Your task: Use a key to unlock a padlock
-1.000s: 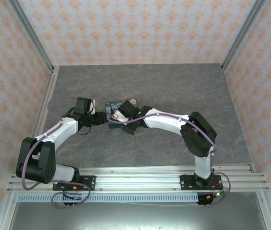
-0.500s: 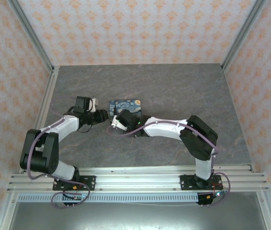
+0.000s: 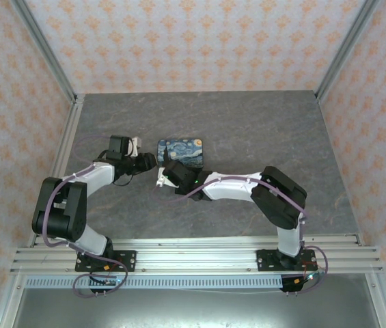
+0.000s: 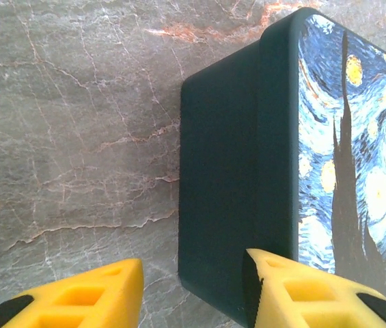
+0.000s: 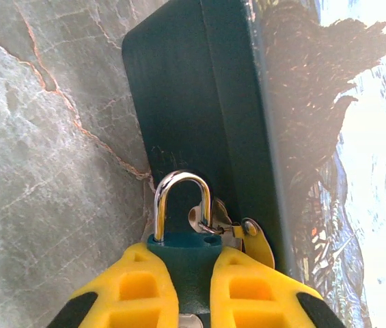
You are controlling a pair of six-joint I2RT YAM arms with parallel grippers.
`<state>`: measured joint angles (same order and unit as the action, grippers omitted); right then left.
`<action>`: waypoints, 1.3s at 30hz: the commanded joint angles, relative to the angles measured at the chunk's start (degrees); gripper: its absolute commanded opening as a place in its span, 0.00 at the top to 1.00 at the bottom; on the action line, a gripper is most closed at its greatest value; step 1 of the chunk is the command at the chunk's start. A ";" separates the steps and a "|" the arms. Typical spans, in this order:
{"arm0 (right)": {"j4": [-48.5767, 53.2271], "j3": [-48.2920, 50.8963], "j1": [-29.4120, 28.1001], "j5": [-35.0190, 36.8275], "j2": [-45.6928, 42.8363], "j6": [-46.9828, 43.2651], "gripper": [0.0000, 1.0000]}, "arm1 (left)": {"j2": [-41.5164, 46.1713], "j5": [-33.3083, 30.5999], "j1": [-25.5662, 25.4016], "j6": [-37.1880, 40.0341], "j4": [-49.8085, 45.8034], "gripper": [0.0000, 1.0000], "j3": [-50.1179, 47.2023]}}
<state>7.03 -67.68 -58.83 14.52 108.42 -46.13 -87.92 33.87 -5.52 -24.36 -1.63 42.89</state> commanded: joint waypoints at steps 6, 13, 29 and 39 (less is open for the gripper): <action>-5.22 -2.10 -0.23 -8.28 -0.22 7.42 1.00 | -1.76 2.87 -1.58 -0.25 0.73 0.57 -2.11; -15.94 0.61 -1.60 -2.95 0.46 -0.20 1.00 | -2.90 3.82 -1.55 -0.43 2.37 0.57 -2.92; -42.80 9.23 -2.65 -1.84 2.59 -21.44 1.00 | -2.28 4.92 -1.52 0.20 1.45 0.55 -1.77; -13.33 -0.40 2.76 -18.41 -3.95 10.71 1.00 | -2.31 4.85 -1.59 -0.07 1.54 0.56 -2.07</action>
<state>-9.85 -61.19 -57.25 11.00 108.40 -49.30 -90.00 32.18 -4.71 -25.65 6.26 41.93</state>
